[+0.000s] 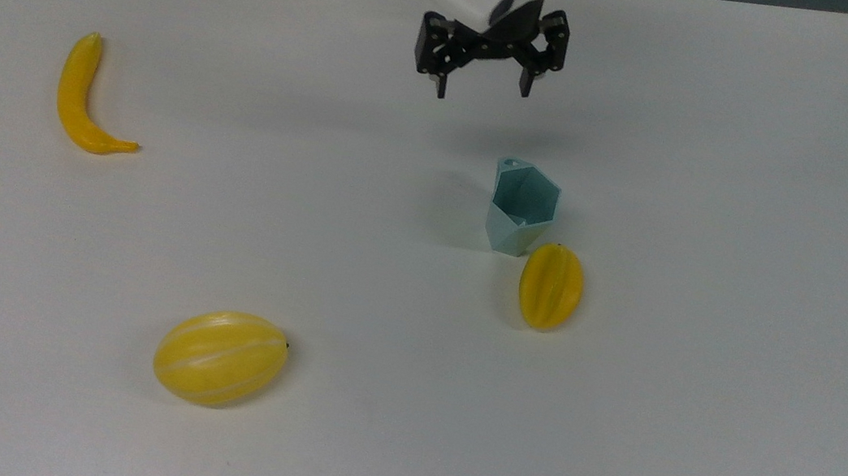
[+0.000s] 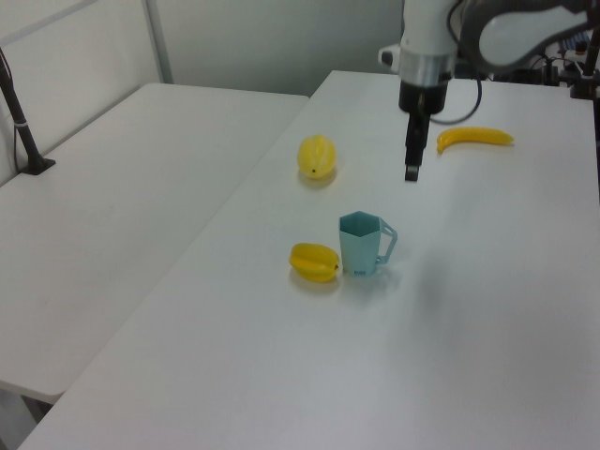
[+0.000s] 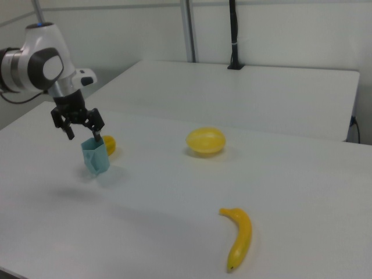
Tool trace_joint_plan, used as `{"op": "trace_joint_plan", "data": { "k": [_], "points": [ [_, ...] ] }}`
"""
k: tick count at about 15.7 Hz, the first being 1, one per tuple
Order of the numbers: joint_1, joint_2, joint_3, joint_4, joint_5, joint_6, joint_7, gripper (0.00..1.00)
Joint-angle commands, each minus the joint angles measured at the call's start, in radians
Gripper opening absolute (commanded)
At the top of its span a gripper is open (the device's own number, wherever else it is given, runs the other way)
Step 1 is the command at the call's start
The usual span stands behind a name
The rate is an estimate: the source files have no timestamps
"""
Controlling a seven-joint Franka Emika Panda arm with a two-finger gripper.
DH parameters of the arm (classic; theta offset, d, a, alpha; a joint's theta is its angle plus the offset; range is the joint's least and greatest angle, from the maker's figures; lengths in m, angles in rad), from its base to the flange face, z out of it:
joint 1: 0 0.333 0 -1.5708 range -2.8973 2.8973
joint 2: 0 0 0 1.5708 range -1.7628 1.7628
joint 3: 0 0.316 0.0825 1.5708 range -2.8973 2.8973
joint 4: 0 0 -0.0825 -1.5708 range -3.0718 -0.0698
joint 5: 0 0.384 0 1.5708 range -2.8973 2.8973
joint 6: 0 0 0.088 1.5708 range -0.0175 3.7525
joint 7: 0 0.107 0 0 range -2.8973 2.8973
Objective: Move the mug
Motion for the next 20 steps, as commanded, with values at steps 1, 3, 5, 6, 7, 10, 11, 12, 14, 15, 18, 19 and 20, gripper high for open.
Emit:
{"op": "trace_joint_plan", "data": {
  "k": [1,3,5,6,7,10,11,12,14,15,18,19,20],
  "points": [
    [0.058,0.043,-0.016,-0.077,-0.023,0.125,-0.013,1.0],
    [0.061,0.095,-0.016,-0.078,-0.04,0.18,-0.004,1.0],
    [0.061,0.129,-0.016,-0.078,-0.049,0.231,-0.003,0.98],
    [0.061,0.138,-0.016,-0.078,-0.049,0.251,-0.003,0.94],
    [0.061,0.144,-0.016,-0.08,-0.051,0.264,-0.003,0.93],
    [0.072,0.153,-0.014,-0.08,-0.051,0.274,-0.003,0.71],
    [0.084,0.155,-0.014,-0.08,-0.052,0.274,-0.003,0.62],
    [0.087,0.156,-0.014,-0.08,-0.052,0.274,-0.003,0.51],
    [0.089,0.162,-0.014,-0.08,-0.058,0.274,-0.001,0.42],
    [0.089,0.164,-0.014,-0.078,-0.06,0.274,-0.001,0.36],
    [0.089,0.164,-0.014,-0.077,-0.06,0.275,-0.001,0.14],
    [0.089,0.164,-0.014,-0.077,-0.06,0.275,-0.001,0.11],
    [0.087,0.163,-0.014,-0.075,-0.06,0.275,-0.001,0.09]
  ]
}}
